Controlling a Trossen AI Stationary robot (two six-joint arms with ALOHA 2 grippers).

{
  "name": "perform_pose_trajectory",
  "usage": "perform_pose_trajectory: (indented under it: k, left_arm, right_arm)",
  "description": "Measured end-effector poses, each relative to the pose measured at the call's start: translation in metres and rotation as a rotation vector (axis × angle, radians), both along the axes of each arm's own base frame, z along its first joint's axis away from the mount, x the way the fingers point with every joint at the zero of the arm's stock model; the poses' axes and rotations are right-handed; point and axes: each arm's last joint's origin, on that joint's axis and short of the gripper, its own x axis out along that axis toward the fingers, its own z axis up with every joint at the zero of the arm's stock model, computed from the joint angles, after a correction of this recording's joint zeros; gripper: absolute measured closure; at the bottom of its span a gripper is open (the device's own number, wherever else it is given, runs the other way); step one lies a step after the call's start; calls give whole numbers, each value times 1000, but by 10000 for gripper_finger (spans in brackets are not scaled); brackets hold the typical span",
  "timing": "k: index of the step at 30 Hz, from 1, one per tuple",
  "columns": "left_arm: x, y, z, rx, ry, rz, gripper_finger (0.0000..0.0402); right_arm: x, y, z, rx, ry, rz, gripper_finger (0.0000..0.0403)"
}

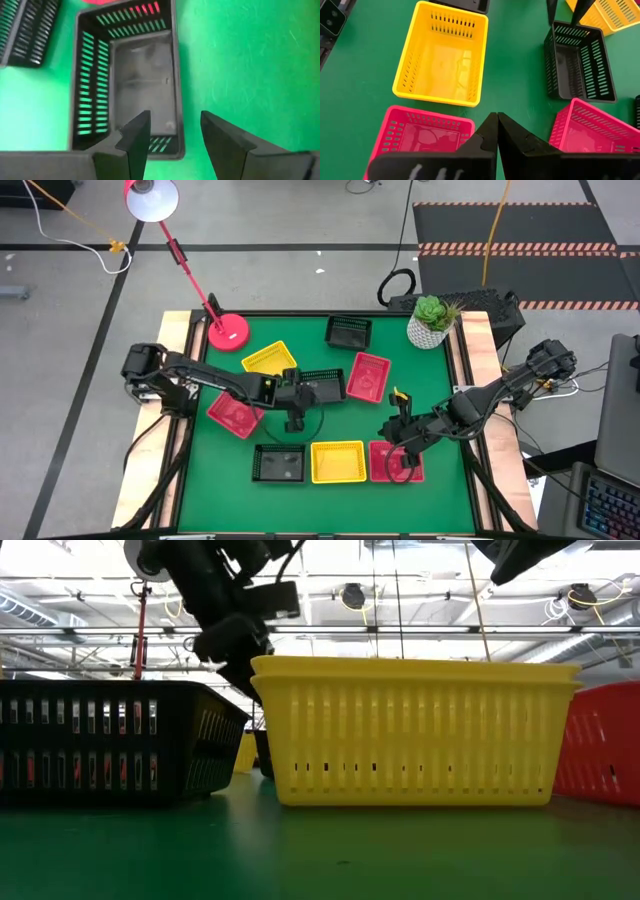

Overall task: Stack baskets by color
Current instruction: Stack the middle black bin on top of the bottom black bin

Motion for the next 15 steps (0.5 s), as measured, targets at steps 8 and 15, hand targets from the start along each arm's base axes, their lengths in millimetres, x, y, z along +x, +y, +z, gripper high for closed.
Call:
perform_pose_trajectory:
  k: [8, 15]
  left_arm:
    - [-9, 3, 8, 36, 37, -46, 225]
    - [2, 6, 1, 24, -5, -38, 225]
  right_arm:
    - [0, 0, 0, 5, 0, -7, 403]
    - [1, 0, 1, 12, -8, -10, 403]
